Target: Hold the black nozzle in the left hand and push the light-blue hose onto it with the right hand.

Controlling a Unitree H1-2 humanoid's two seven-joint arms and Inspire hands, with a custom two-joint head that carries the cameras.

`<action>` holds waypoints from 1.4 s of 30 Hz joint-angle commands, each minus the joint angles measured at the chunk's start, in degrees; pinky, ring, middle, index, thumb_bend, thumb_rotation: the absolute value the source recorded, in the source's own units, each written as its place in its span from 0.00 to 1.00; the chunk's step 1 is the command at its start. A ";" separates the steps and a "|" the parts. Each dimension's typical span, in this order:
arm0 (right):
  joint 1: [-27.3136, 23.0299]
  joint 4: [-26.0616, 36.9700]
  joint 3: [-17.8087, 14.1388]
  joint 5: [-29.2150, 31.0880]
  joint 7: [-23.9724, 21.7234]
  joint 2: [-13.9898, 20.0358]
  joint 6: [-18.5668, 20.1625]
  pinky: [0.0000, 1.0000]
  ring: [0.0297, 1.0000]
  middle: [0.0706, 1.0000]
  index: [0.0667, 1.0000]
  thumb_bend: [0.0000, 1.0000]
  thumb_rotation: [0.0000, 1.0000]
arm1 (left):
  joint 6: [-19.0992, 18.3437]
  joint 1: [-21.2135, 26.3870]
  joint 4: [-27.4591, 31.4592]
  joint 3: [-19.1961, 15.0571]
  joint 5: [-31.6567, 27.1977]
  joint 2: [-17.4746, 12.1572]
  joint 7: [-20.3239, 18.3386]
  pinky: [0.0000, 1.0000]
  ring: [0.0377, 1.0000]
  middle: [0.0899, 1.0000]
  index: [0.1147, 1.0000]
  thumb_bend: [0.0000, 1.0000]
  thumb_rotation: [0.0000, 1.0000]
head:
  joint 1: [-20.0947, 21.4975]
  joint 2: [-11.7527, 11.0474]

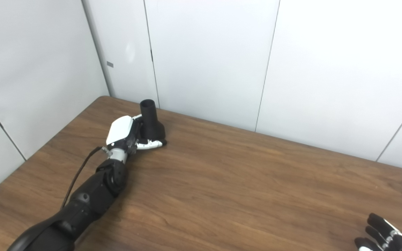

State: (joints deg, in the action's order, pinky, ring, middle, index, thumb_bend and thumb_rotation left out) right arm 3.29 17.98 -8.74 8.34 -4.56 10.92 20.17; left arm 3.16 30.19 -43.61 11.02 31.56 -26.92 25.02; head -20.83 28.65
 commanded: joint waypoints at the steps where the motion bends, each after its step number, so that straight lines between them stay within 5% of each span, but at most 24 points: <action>1: -0.79 2.56 -0.51 0.16 0.04 0.91 -0.49 0.83 0.87 0.84 0.78 0.18 0.00 | 3.55 -1.61 -0.47 1.54 1.39 -0.77 0.26 0.79 0.60 0.58 0.57 0.83 0.05 | -0.05 0.02; 3: -0.81 2.42 -0.68 0.67 -0.18 0.85 -0.63 0.83 0.87 0.84 0.78 0.18 0.00 | 5.09 -1.85 -0.56 1.91 1.34 -1.12 0.35 0.66 0.46 0.43 0.50 0.60 0.01 | -0.05 0.02; 6: -0.83 2.39 -0.68 0.55 -0.12 0.88 -0.81 0.83 0.87 0.84 0.78 0.18 0.00 | 5.02 -2.68 1.46 2.35 1.69 -1.63 -0.73 0.50 0.41 0.40 0.47 0.53 0.00 | -0.06 0.05; 10: -0.77 2.64 -0.70 0.55 -0.01 0.83 -0.40 0.81 0.86 0.84 0.78 0.17 0.00 | 3.67 -3.41 4.05 3.04 2.71 -2.06 -1.43 0.59 0.45 0.41 0.45 0.52 0.00 | -0.15 0.19; 13: -0.67 2.88 -0.54 0.14 0.02 0.96 -0.43 0.81 0.86 0.84 0.78 0.17 0.00 | 3.00 -3.57 4.76 3.21 3.39 -2.13 -1.39 0.55 0.40 0.39 0.46 0.52 0.00 | -0.14 0.23; 28: -0.72 2.91 -0.53 0.22 0.10 0.68 -0.09 0.85 0.88 0.85 0.79 0.17 0.00 | 2.48 -3.58 4.90 3.54 4.24 -2.33 -2.09 0.59 0.44 0.40 0.46 0.52 0.00 | 0.62 0.15; 30: -0.73 2.77 -0.66 0.51 0.26 0.25 -0.37 0.85 0.88 0.85 0.79 0.17 0.00 | 3.07 -3.44 3.99 3.53 4.01 -2.32 -1.91 0.54 0.39 0.37 0.46 0.52 0.00 | 1.57 0.15; 35: -0.81 3.50 0.16 -2.71 1.32 0.01 -2.64 0.83 0.86 0.84 0.77 0.17 0.00 | 7.18 -3.45 1.85 3.56 3.83 -3.16 -0.59 0.18 0.18 0.42 0.42 0.53 0.00 | 9.31 0.80; 42: -2.39 8.51 -0.80 -6.12 4.68 -0.98 -1.11 0.87 0.86 0.83 0.78 0.13 0.00 | 14.62 -2.52 -3.00 4.83 4.61 -3.24 1.55 0.13 0.15 0.42 0.42 0.53 0.00 | 15.32 0.50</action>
State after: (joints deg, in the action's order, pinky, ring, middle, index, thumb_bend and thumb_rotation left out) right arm 2.59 24.08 -8.70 2.88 -0.77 9.61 20.22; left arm 15.55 28.89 -44.79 15.04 36.14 -30.54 26.10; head -5.45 29.09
